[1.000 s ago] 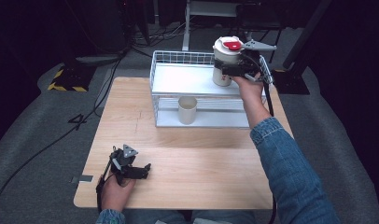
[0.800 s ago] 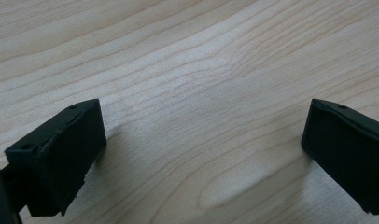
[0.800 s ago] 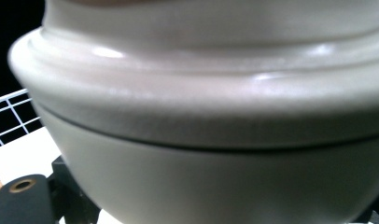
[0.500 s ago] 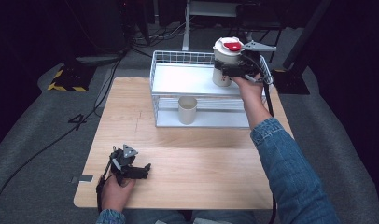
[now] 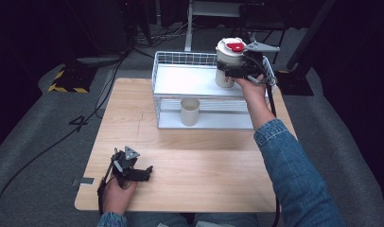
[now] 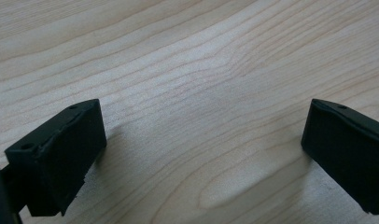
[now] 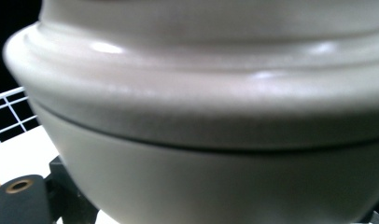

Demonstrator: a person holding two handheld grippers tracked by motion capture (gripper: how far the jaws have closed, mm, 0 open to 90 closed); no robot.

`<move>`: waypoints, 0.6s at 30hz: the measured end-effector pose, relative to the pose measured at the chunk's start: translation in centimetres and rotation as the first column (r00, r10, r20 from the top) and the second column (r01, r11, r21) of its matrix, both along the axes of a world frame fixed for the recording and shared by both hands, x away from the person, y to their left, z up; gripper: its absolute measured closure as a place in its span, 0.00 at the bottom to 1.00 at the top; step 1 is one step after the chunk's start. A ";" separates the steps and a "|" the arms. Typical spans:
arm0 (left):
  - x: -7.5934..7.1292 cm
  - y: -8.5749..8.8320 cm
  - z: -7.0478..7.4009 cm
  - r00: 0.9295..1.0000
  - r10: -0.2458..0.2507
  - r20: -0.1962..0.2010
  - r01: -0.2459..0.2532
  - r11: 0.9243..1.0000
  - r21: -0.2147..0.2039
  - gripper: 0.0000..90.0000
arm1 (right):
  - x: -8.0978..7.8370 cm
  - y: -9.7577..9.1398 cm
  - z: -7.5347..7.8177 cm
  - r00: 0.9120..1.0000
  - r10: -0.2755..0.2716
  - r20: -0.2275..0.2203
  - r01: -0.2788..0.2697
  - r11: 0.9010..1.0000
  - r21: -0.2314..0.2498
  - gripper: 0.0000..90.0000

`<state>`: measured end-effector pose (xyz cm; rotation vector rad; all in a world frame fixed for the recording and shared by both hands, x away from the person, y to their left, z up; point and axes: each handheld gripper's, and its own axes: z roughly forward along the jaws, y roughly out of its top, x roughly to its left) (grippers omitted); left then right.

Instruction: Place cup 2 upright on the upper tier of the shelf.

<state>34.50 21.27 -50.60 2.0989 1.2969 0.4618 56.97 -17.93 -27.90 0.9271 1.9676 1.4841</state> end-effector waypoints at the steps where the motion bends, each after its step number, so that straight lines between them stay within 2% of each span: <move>1: 0.0 0.0 0.0 1.000 0.000 0.000 0.000 1.000 0.000 0.00 | 0.0 0.0 0.0 1.000 -0.008 0.008 0.008 1.000 -0.008 0.06; 3: 0.0 0.0 0.0 1.000 0.000 0.000 0.000 1.000 -0.002 0.00 | 0.0 0.0 0.0 1.000 -0.024 0.013 0.024 1.000 -0.015 0.01; 10: 0.0 0.0 0.0 1.000 0.001 -0.001 -0.001 1.000 -0.002 0.00 | -0.4 -0.4 0.4 1.000 -0.031 0.005 0.031 1.000 -0.002 0.00; 18: 0.0 0.0 0.0 1.000 -0.001 0.001 0.001 1.000 0.000 0.00 | -1.6 -1.3 1.2 1.000 -0.004 0.009 0.004 1.000 0.000 0.00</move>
